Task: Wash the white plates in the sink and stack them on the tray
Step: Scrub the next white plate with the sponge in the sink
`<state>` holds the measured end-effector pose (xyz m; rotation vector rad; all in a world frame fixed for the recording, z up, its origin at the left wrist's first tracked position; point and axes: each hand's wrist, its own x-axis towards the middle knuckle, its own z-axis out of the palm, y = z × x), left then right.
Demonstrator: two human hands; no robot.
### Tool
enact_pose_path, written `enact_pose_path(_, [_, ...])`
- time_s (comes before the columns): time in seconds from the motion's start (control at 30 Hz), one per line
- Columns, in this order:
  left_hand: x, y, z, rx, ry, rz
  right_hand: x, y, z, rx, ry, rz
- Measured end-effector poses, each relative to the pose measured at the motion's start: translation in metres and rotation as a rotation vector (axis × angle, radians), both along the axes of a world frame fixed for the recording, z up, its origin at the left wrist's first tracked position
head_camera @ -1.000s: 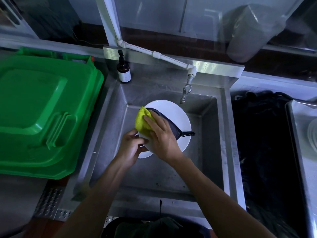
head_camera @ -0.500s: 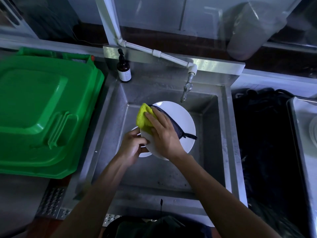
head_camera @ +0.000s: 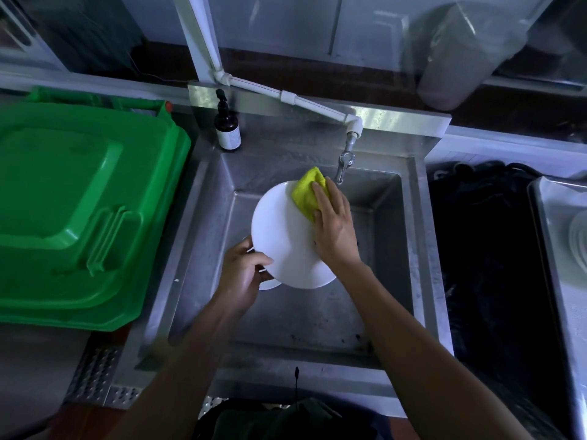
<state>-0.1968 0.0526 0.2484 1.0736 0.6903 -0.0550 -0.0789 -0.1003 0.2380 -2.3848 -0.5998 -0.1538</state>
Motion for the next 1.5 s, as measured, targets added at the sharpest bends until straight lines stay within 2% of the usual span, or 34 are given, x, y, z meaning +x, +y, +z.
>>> enact_pose_path(0.33, [0.011,-0.011,-0.009,-0.048,0.002,0.135,-0.047,-0.016,-0.018,0.068,0.154,-0.114])
enact_pose_path(0.53, [0.023,-0.023,-0.009,-0.109,-0.012,0.172,-0.080,0.006,-0.013,0.272,0.250,-0.147])
enact_pose_path(0.7, [0.025,-0.023,-0.006,-0.118,-0.048,0.180,-0.092,0.029,-0.008,0.358,0.293,-0.142])
enact_pose_path(0.83, [0.022,-0.018,-0.002,-0.123,-0.043,0.245,-0.094,0.024,-0.011,0.335,0.270,-0.116])
enact_pose_path(0.97, [0.019,-0.012,-0.003,-0.108,-0.029,0.286,-0.093,0.014,-0.020,0.254,0.225,-0.266])
enact_pose_path(1.27, [0.013,-0.010,0.000,-0.069,-0.041,0.201,-0.070,-0.004,-0.031,0.347,0.351,-0.408])
enact_pose_path(1.5, [0.011,0.014,-0.005,0.043,-0.026,0.028,-0.050,-0.018,-0.022,0.425,0.427,-0.421])
